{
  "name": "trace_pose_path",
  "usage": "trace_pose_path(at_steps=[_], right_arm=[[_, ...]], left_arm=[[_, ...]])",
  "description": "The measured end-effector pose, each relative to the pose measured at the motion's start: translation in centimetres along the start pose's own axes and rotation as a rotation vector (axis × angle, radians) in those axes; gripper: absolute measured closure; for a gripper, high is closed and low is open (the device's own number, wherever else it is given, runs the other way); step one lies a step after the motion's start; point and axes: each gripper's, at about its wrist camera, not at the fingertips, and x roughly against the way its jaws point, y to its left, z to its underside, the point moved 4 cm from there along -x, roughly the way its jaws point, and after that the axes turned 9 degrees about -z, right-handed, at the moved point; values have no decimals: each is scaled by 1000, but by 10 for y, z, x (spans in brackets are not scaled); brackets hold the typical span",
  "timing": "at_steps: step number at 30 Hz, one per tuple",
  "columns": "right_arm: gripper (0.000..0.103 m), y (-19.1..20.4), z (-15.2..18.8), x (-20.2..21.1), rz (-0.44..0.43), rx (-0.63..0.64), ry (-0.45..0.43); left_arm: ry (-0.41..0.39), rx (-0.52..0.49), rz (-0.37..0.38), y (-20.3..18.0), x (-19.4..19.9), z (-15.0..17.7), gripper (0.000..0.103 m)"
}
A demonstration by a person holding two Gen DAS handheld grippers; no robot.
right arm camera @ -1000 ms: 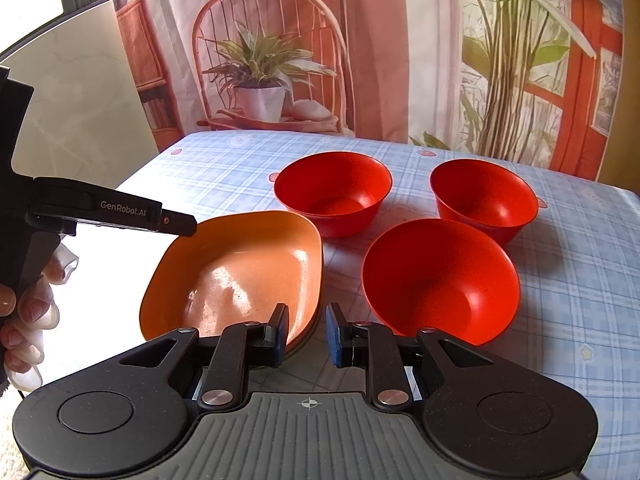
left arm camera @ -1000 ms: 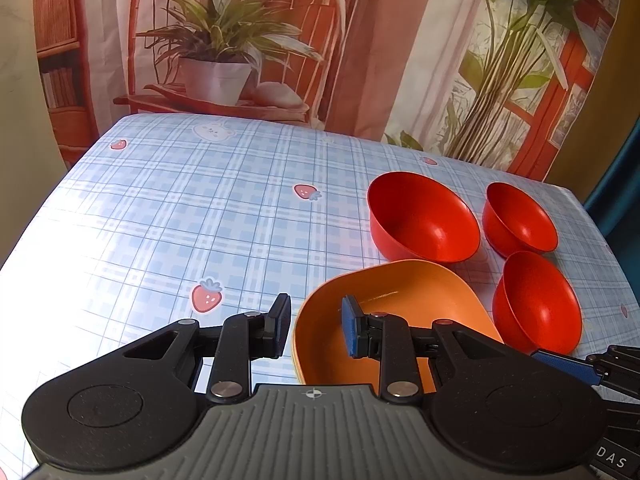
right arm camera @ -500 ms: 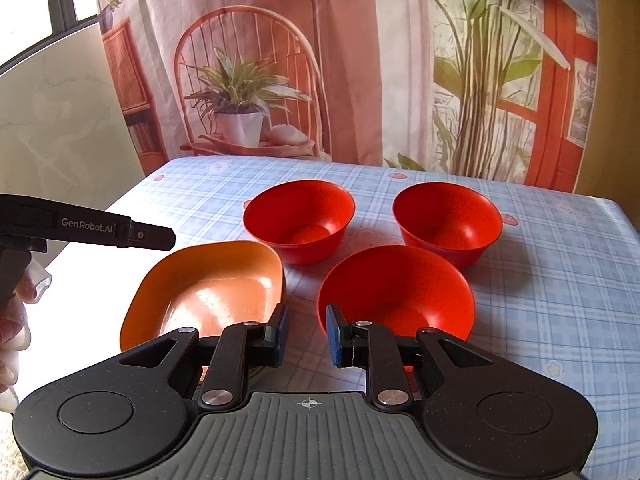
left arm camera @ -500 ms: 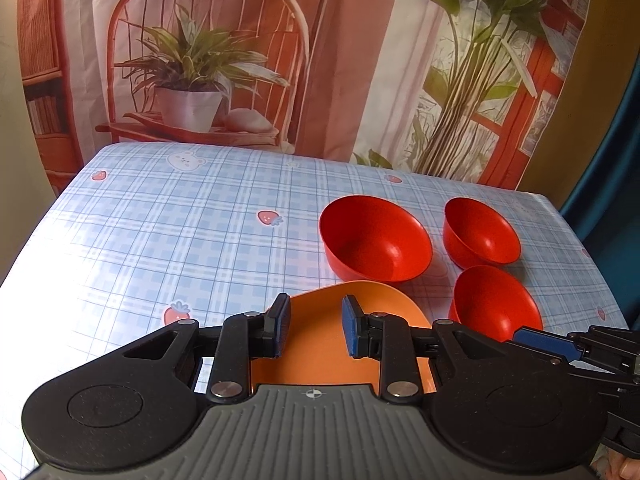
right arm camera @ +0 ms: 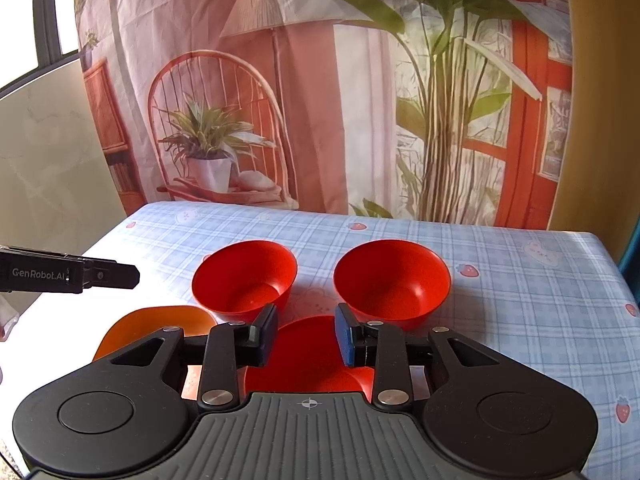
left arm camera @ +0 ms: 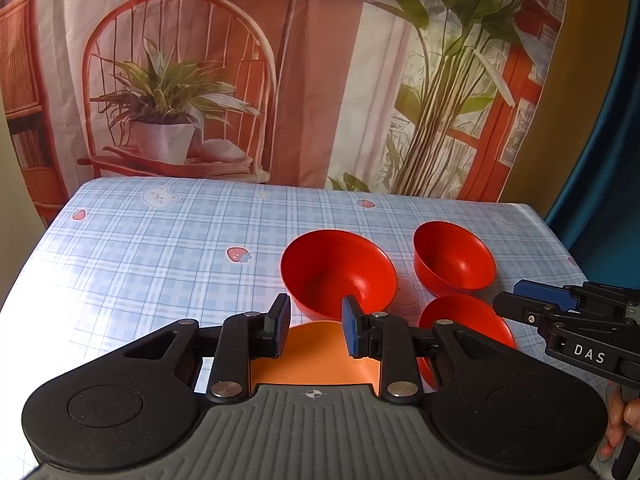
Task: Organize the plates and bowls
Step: 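Move the right tool down to the rim of a red bowl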
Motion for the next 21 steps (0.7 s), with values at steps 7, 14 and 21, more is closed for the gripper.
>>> trace_pose_path(at_steps=[7, 14, 21], right_arm=[[74, -21, -10, -15, 34, -18, 2], [73, -33, -20, -30, 49, -17, 7], [73, -40, -26, -45, 55, -15, 22]], left_arm=[[-15, -21, -7, -6, -10, -17, 74], [-14, -24, -14, -10, -27, -29, 74], [5, -21, -25, -11, -48, -36, 74]])
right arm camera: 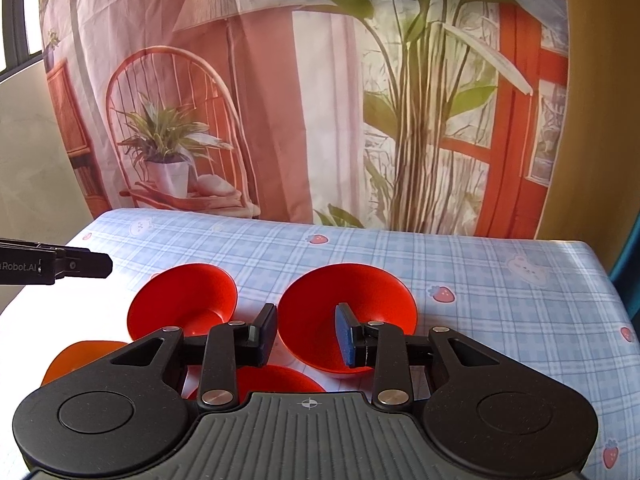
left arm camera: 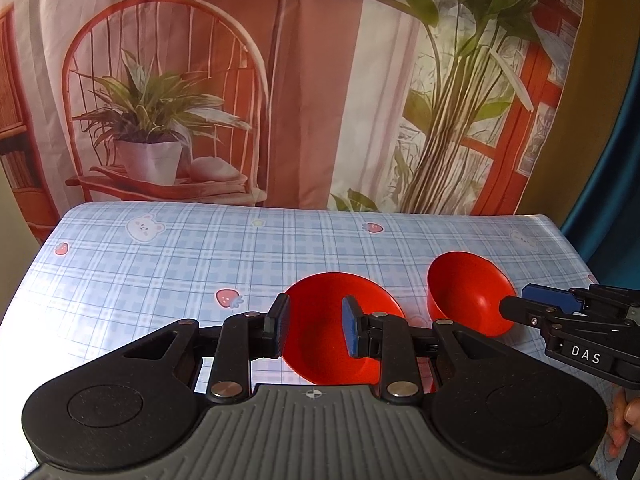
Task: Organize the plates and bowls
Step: 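Move the right tool down to the rim of a red bowl, then close the right tool on the red bowl rim and lift it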
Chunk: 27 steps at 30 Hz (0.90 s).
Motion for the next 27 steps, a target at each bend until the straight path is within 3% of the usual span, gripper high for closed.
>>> trace_pose_path(at_steps=[27], right_arm=[[75, -7, -1, -41, -8, 6, 59]], left_arm=[[92, 9, 45, 2, -51, 6, 74]])
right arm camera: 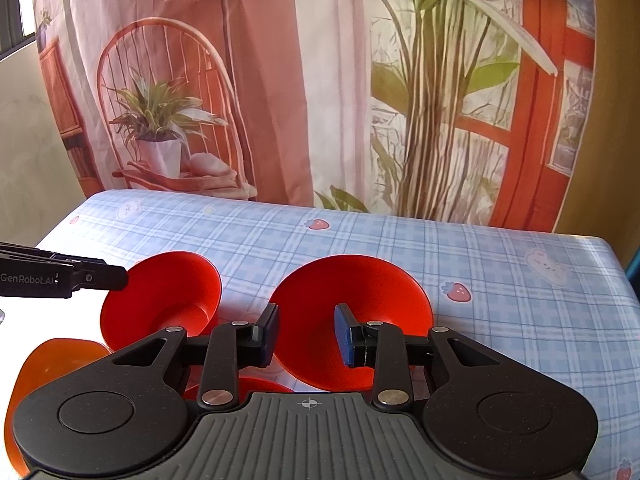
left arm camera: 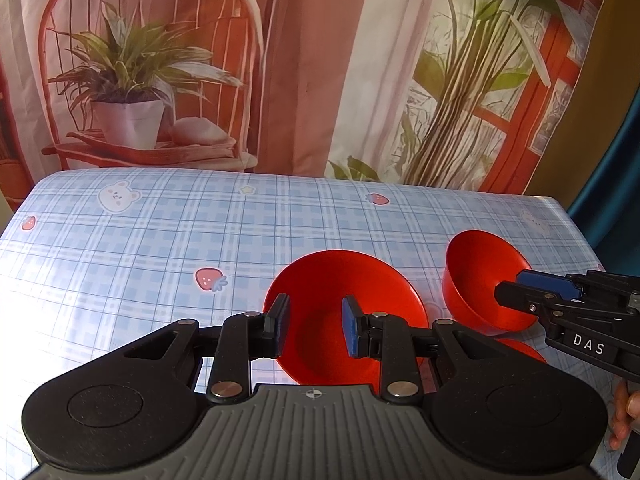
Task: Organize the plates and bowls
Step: 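Close the right tool on the red bowl rim and lift it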
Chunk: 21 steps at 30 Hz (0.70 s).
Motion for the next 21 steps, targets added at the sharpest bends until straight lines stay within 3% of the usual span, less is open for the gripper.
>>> trace_pose_path(at_steps=[9, 16, 21], right_arm=[[75, 12, -3, -15, -41, 18, 15], [75, 28, -2, -32, -71, 30, 40], [75, 36, -1, -41, -85, 40, 55]], left_arm=[[25, 27, -32, 14, -17, 3, 74], [56, 53, -14, 22, -24, 8, 74], [59, 45, 5, 22, -25, 12, 90]])
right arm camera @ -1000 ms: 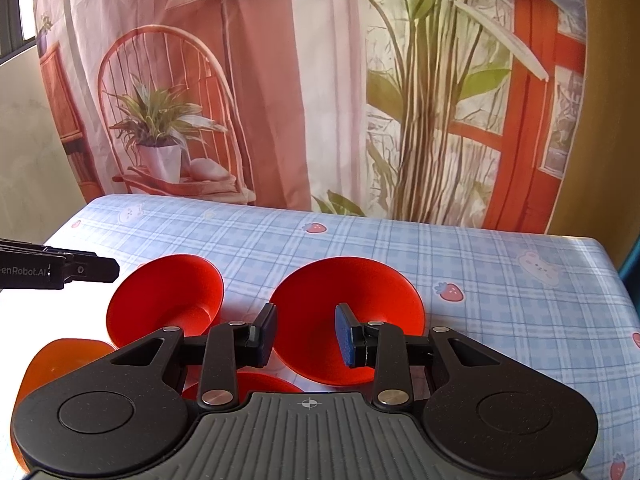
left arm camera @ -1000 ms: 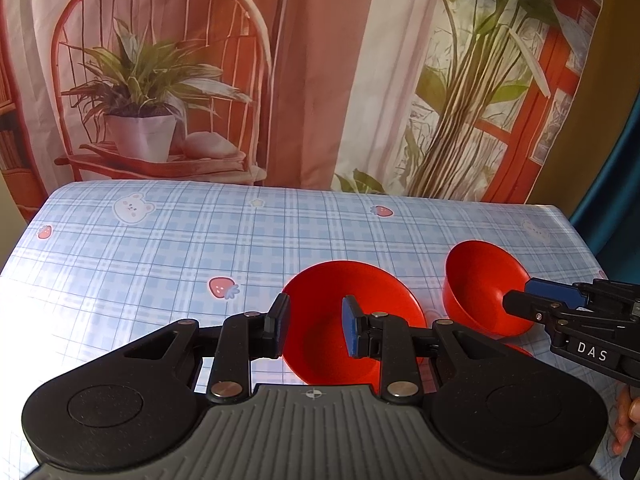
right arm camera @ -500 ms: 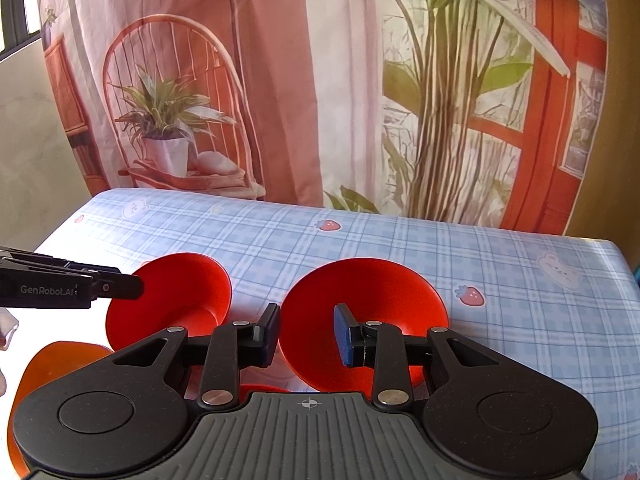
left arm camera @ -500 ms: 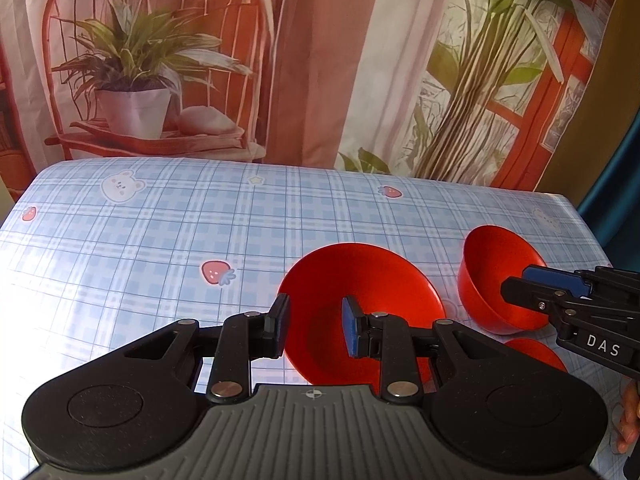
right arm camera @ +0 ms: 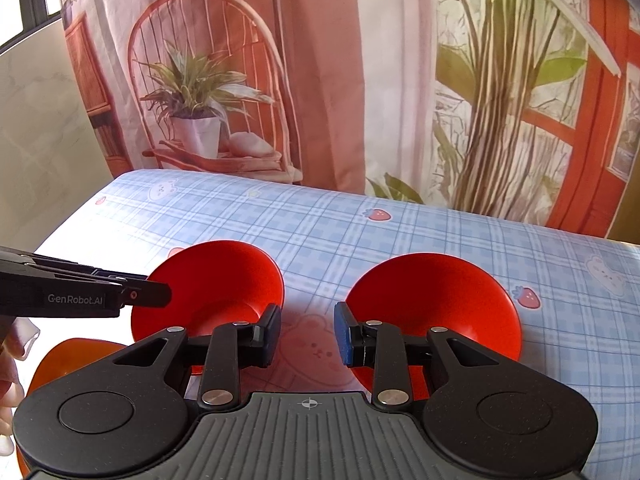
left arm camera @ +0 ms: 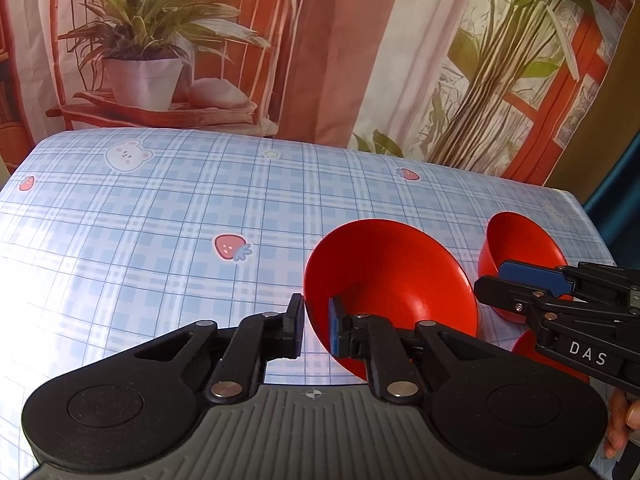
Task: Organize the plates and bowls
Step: 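Close the right tool on the red bowl rim and lift it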
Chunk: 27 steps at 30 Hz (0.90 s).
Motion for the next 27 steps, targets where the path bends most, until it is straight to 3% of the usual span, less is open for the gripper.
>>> trace_pose_path(at_steps=[8, 12, 27], right_arm=[[76, 5, 3, -10, -29, -10, 33], [91, 7, 4, -11, -53, -23, 44], [92, 9, -7, 30, -28, -19, -39]], left_arm=[[-8, -4, 5, 1, 0, 1, 93], [-7, 8, 23, -1, 2, 3, 93], [-84, -35, 25, -24, 46, -3, 92]])
